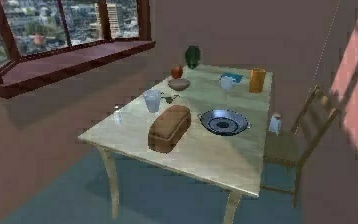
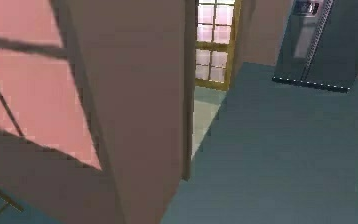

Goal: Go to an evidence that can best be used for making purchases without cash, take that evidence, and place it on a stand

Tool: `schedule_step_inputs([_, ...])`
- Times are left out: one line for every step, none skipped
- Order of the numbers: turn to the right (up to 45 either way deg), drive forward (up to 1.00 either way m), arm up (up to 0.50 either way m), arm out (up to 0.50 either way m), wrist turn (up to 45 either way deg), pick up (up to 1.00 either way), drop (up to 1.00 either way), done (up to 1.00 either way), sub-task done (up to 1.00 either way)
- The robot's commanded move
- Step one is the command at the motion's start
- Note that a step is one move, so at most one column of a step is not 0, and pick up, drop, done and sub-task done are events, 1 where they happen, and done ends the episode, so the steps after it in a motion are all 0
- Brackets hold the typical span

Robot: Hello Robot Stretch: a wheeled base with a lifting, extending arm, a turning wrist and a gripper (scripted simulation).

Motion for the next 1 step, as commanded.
schedule_step_inputs([-45.0, 0.00, 0.00, 0.00, 0.0, 0.00, 0.00, 0.00, 0.00])
